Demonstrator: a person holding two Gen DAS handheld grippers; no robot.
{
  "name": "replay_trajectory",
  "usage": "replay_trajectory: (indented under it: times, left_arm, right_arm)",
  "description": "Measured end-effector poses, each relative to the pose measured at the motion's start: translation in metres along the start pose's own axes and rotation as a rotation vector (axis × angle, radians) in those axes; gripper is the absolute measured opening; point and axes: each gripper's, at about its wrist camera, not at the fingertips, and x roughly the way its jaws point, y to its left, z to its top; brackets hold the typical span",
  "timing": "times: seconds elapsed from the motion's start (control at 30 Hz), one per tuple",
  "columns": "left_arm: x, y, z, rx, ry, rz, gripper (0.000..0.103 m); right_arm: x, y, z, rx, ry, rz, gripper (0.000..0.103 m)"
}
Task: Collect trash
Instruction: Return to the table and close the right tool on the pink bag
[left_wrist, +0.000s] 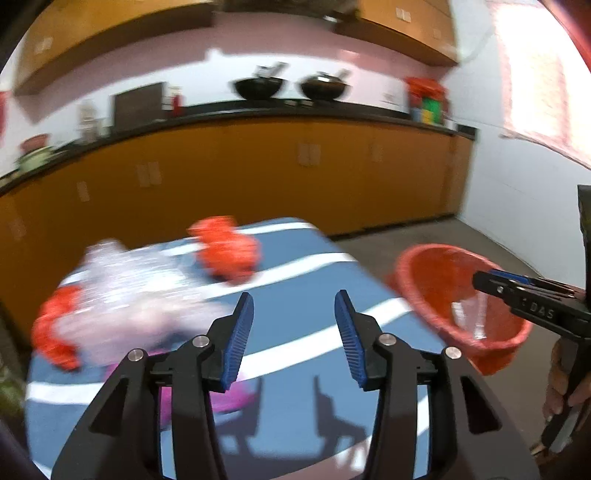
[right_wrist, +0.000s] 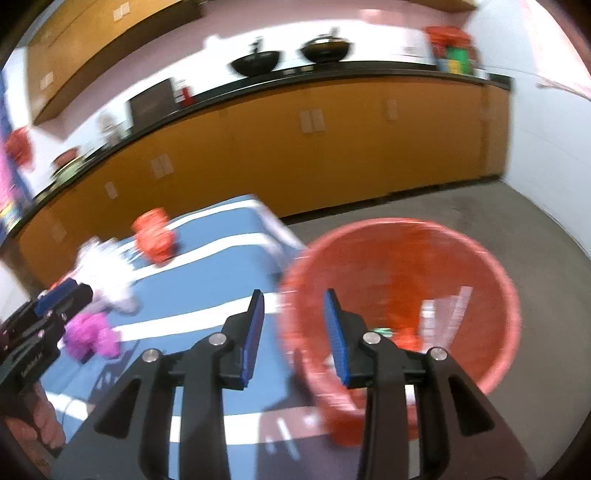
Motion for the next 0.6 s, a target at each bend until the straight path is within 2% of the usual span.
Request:
replay_trajectory:
  times: [0.17,0.33,0.47,0.6]
  left_arm:
    - [-0.026,0.074,-0.021,-0.063,-0.016,0.213,0.049]
    - [-0.038,0.136,-0.043,-0.131,0.015,0.370,0.050]
    - [-0.046,0.172,-0.055,-0.198,0.030,0.448,0.053]
    - [-0.047,0.190,-0.063,-0.242,0.041,0.472,0.053]
  right_arm:
    - [0.019,0.077,-0.008,-0.101,0.046,0.136,0.035]
    - [0.033,0.144,-0.020,-0.175,0.094,0.251,0.035]
    - [0.039,0.185,-0.029,-0.223,0.128,0.316,0.037]
    - [0.044,0.220,-0.039,-0.261,0.154,0.359,0.038]
